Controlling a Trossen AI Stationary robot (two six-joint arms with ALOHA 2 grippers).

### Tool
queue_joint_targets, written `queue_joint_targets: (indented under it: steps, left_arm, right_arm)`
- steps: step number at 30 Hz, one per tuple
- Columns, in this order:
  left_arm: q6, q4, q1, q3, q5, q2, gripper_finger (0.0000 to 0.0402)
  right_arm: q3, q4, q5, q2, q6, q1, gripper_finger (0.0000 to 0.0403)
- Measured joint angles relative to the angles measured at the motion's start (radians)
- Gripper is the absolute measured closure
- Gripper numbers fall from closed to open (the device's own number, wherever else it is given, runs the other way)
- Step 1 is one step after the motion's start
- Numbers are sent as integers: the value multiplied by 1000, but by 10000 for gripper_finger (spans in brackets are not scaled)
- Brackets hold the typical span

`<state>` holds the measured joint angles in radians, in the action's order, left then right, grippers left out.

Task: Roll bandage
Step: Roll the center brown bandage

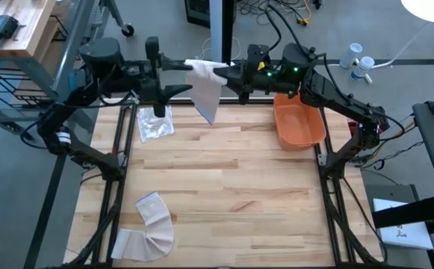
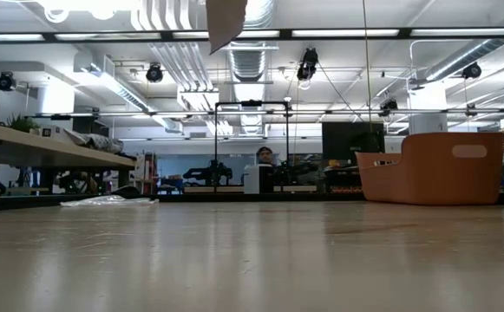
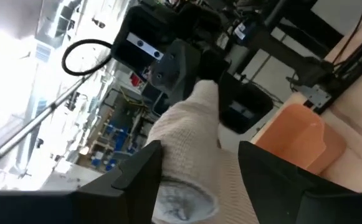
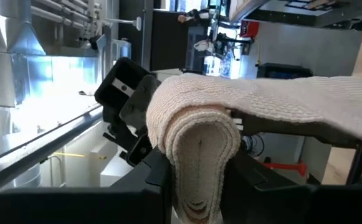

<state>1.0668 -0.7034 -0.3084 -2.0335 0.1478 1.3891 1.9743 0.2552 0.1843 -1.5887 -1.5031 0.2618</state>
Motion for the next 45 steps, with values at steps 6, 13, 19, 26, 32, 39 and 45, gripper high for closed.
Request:
queue_joint_targets:
  steps: [6,13,19,26,32,39,45]
  left_arm:
    - [105,13,0,0,-29,10,208]
    - [122,16,1,0,-49,9,202]
    - [238,-32,1,0,-61,0,196]
    - [358,-44,5,0,-65,-8,204]
    - [357,-38,5,0,-103,-2,230]
    - [324,-27,6,0,-63,2,258]
    - [343,-30,6,0,-31,-1,238]
  right_arm:
    - [0,-1,-3,0,-33,-14,330]
    - [0,-5,-2,-1,-36,-37,330]
    - [0,-1,7,-1,-58,-43,327]
    - [0,-6,12,-2,-103,-44,331]
    - [0,-9,20,-2,-135,-45,323]
    - [0,-12,37,-1,-138,-46,329]
    - [0,-4,43,0,-136,-46,325]
